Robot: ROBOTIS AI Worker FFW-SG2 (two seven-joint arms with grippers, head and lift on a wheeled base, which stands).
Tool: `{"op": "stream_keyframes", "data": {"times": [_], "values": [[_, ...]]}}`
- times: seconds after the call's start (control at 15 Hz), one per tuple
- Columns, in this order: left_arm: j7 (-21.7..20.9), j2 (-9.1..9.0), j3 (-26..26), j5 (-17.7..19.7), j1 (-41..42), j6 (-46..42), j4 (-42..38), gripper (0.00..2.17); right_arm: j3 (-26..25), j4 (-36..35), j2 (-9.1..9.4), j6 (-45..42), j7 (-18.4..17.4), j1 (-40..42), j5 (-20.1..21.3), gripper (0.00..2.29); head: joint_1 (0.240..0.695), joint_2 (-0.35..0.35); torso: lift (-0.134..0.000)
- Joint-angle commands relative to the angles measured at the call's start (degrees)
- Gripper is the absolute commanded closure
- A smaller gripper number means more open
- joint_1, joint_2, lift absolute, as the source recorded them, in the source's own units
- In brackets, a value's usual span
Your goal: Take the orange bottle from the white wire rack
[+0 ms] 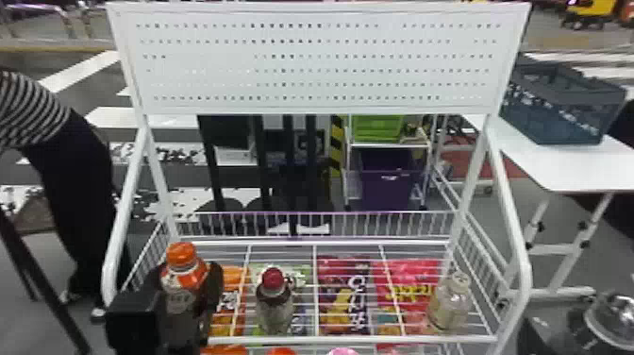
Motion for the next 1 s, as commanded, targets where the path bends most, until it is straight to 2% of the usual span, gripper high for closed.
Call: {"op": "stream_keyframes", "data": {"times": [0.0,0.33,0.53,0.93], "values": [[0.4,0.30,1.3,-0.5,3.4,1.0,-5.5,1.68,0.1,0.1,0.05,-0.2,0.0,-0.1,0.0,0.83,0.499,0.000,0.000],[0.9,0.12,4.7,-0.6,10.7,-0.6,-11.6,1.68,0.3,0.0,0.05,-0.2,0.0,-0.3,-0.1,0.83,0.499,0.000,0.000],[1.9,0.03,4.7,-1.0,13.2,-5.5,-12.2,1.69,0.6,-0.3,0.05,-0.2,0.1,-0.4,-0.1,0.83,0.499,0.000,0.000],[2.9,-0.41,3.2,-3.4,16.5,-5.9,-14.0,1.69,0.7,-0.4,0.05,-0.5,0.1,-0.2,-0.2,0.83,0.499,0.000,0.000]]}}
